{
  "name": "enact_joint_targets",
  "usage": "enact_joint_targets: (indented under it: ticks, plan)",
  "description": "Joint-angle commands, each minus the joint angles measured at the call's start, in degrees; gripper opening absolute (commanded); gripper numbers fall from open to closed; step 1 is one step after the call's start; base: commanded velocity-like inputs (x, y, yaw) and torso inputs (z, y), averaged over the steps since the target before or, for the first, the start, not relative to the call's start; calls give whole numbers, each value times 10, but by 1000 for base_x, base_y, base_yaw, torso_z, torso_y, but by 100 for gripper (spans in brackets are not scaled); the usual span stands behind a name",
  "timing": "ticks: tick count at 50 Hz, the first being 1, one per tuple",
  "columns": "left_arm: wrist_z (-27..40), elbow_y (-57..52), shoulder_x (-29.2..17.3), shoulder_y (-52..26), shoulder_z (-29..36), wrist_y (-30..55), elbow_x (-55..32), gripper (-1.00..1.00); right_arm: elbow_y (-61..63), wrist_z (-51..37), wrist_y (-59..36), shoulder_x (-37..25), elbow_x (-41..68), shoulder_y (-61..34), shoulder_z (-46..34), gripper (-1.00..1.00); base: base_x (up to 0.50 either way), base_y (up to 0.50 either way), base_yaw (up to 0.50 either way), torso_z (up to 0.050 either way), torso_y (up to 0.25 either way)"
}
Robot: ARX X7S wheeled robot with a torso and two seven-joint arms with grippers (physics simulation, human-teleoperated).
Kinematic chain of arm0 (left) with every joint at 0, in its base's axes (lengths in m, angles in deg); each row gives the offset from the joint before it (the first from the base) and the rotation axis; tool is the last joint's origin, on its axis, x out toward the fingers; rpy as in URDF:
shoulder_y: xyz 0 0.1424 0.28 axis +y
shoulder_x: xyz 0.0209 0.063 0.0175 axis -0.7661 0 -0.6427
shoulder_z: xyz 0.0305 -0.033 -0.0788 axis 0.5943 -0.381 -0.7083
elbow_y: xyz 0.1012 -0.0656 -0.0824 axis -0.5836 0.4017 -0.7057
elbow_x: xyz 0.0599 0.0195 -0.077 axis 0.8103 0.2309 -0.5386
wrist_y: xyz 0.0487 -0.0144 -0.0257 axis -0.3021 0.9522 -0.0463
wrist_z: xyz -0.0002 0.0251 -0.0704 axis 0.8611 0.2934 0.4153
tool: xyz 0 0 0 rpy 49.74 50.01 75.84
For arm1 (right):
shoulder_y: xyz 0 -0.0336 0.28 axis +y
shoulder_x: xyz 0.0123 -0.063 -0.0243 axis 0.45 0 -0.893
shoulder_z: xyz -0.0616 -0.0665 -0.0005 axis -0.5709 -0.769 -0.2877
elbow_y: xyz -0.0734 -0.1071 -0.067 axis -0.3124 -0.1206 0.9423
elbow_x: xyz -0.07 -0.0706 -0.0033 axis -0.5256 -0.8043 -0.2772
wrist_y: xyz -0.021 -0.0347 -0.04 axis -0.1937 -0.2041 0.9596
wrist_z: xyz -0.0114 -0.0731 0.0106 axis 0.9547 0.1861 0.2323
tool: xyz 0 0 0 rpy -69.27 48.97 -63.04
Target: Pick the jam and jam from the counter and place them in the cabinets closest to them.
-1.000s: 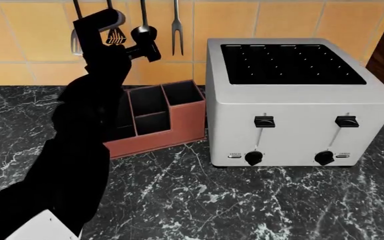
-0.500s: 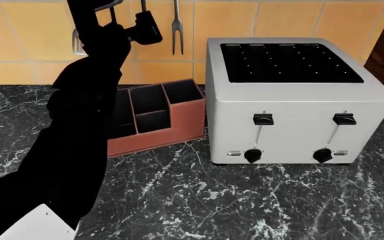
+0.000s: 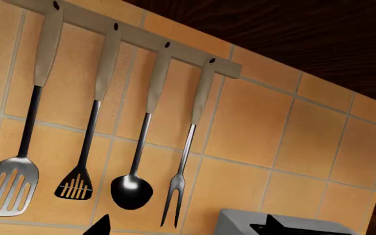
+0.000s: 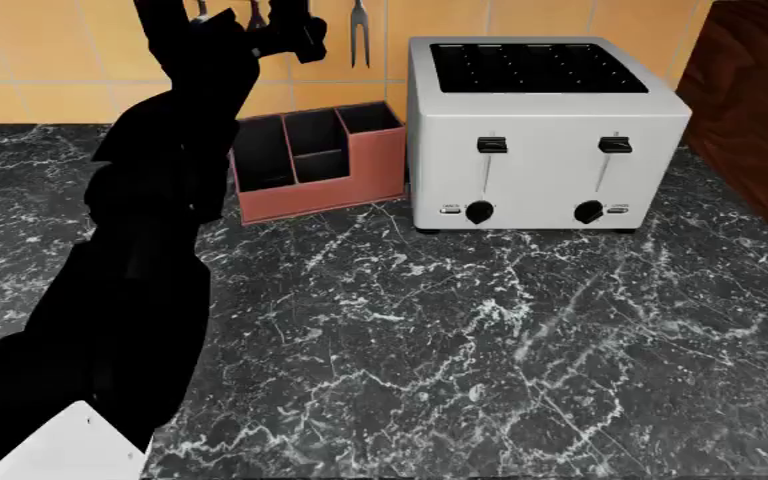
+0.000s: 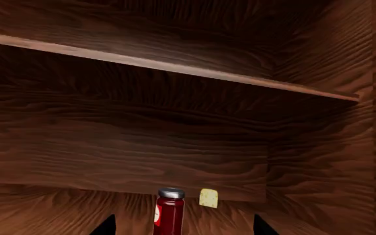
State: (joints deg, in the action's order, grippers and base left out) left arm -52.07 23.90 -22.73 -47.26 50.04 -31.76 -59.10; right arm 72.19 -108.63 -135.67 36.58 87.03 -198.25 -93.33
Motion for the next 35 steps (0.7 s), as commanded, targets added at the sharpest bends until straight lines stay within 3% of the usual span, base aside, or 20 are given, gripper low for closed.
enact_joint_targets:
  ticks: [1,4,10,12,15,23,30,35]
  plan:
    - [0,-165,3,62,50,90,-58,100,-4,-77,2,-18,122,1,-15,100,-500,2,0,0,0]
    - [22,-333,-1,121,79,181,-96,100,17,-114,13,-31,175,31,-16,100,-500,2,0,0,0]
    - [46,-487,-11,176,98,261,-132,100,72,-189,36,-54,277,90,-16,100,-500,2,0,0,0]
    - [65,-608,-19,215,95,322,-155,100,162,-227,93,-95,351,156,-35,100,-500,2,0,0,0]
    - [79,-682,-27,241,92,359,-172,100,243,-223,151,-135,373,211,-52,100,-500,2,0,0,0]
    - [99,-790,-40,281,93,413,-202,100,358,-204,196,-166,372,318,-32,100,-500,2,0,0,0]
    - [130,-935,-59,355,97,450,-216,100,551,-153,222,-190,317,532,71,100,-429,2,0,0,0]
    - [158,-1020,-66,410,66,463,-230,100,685,-11,211,-171,157,744,185,100,0,0,0,0,0]
